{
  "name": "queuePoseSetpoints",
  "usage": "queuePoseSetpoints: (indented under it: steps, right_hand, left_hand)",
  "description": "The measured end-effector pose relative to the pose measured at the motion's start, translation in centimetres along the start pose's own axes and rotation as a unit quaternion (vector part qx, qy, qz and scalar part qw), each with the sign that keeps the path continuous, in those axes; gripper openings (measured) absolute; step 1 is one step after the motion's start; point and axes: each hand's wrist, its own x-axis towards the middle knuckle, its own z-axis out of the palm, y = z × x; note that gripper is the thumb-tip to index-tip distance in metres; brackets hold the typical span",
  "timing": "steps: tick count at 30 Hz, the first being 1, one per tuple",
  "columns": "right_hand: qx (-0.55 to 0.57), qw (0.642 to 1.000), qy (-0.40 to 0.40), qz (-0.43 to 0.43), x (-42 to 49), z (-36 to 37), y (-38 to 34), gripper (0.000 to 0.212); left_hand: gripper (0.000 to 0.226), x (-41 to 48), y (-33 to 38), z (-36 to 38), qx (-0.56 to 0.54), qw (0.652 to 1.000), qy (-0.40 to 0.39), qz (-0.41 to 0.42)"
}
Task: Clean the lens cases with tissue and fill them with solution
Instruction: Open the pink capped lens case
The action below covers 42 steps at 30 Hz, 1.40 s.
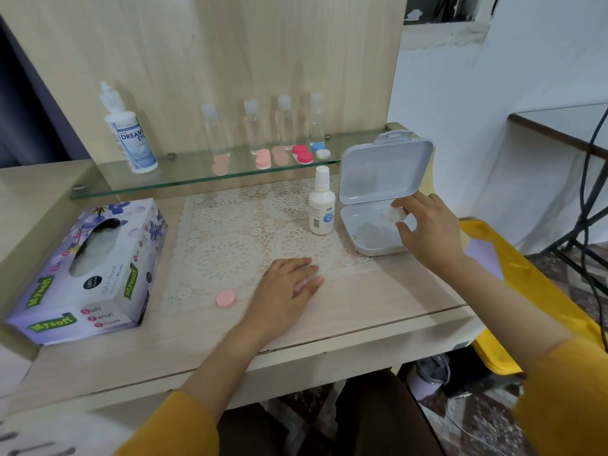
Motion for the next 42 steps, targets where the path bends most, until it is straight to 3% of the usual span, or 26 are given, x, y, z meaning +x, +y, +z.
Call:
queuePoseSetpoints:
  steps: [8, 17, 21, 27, 34, 38, 42]
  right_hand:
    - [0.070, 0.995, -0.001, 0.066, -0.1, -0.1, -2.1, 0.021]
    - [0.258, 0.940, -0.148, 0.166, -1.6, 1.4, -10.7, 0.026]
    - [0.278, 0.925, -0.213, 0.151, -2.8, 3.0, -13.8, 0.023]
    - [0.260, 0.933, -0.225, 0.105, -3.6, 3.7, -16.1, 0.015]
    - [0.224, 0.942, -0.245, 0.045, -4.0, 4.4, -15.6, 0.030]
    - [0.219, 0.944, -0.246, 0.033, -3.8, 4.1, -14.5, 0.026]
    - [0.182, 0.942, -0.283, 0.014, -3.1, 4.3, -12.8, 0.032]
  left_hand:
    - [0.031, 0.1, 0.2, -2.5, -0.065, 0.997, -0.016, -0.035]
    - [0.036, -1.7, -4.5, -7.9, -0.003, 0.988, 0.077, -0.135]
    - [0.036, -3.4, -7.1, -8.2, 0.057, 0.982, 0.044, -0.176]
    - [0.044, -5.0, -8.2, -7.4, 0.120, 0.976, 0.025, -0.180]
    - [0.044, -5.2, -7.9, -7.3, 0.118, 0.977, 0.040, -0.174]
    - [0.046, -5.1, -7.7, -8.0, 0.092, 0.978, 0.021, -0.187]
    - [0.039, -5.0, -6.4, -10.1, 0.070, 0.984, 0.065, -0.152]
